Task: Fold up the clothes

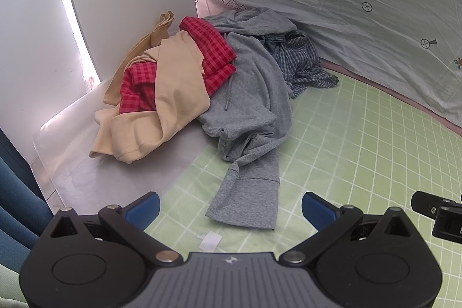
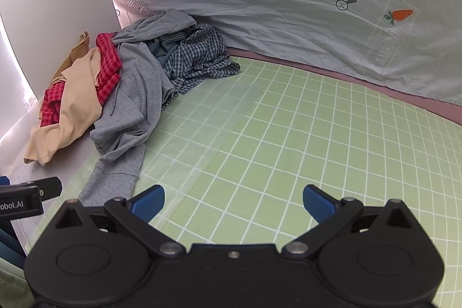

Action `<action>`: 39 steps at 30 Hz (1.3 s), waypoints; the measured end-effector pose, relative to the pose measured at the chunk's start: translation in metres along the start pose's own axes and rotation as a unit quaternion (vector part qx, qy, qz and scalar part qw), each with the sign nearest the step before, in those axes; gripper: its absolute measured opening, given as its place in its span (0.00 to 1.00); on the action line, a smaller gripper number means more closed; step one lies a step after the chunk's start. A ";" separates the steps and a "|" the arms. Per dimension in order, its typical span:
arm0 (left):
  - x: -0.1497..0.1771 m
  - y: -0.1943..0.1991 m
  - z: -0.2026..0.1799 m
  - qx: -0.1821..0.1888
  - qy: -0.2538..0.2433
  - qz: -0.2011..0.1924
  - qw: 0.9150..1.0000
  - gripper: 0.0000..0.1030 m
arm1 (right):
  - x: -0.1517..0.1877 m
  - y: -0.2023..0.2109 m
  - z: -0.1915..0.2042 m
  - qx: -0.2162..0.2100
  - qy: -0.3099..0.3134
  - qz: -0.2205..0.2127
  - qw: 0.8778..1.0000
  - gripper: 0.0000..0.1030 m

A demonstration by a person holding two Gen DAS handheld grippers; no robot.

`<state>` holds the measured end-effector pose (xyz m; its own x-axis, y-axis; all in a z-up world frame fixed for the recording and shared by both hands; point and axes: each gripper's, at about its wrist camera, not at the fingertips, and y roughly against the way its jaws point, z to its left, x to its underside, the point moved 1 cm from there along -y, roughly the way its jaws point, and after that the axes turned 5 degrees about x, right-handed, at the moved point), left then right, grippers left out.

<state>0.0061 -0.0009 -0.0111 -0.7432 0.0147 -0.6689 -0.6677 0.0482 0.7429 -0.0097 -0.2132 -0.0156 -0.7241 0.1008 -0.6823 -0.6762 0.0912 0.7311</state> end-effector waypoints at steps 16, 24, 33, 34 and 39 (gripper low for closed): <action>-0.002 0.001 -0.001 -0.002 -0.001 0.002 1.000 1.00 | -0.002 0.000 0.000 -0.001 -0.001 0.003 1.000 1.00; -0.002 0.003 0.000 -0.002 -0.003 0.001 1.000 1.00 | -0.001 0.000 0.000 0.000 -0.004 0.002 1.000 1.00; -0.002 0.005 0.000 -0.003 -0.003 0.000 1.000 1.00 | 0.000 0.002 -0.001 -0.003 -0.004 0.001 1.000 1.00; -0.002 0.005 0.000 -0.003 -0.003 0.000 1.000 1.00 | 0.000 0.002 -0.001 -0.003 -0.004 0.001 1.000 1.00; -0.002 0.005 0.000 -0.002 -0.004 0.001 1.000 1.00 | -0.001 0.004 -0.001 -0.002 -0.006 0.002 1.000 1.00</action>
<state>0.0044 -0.0005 -0.0063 -0.7441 0.0223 -0.6677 -0.6665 0.0436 0.7442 -0.0119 -0.2141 -0.0125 -0.7253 0.1124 -0.6792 -0.6737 0.0868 0.7339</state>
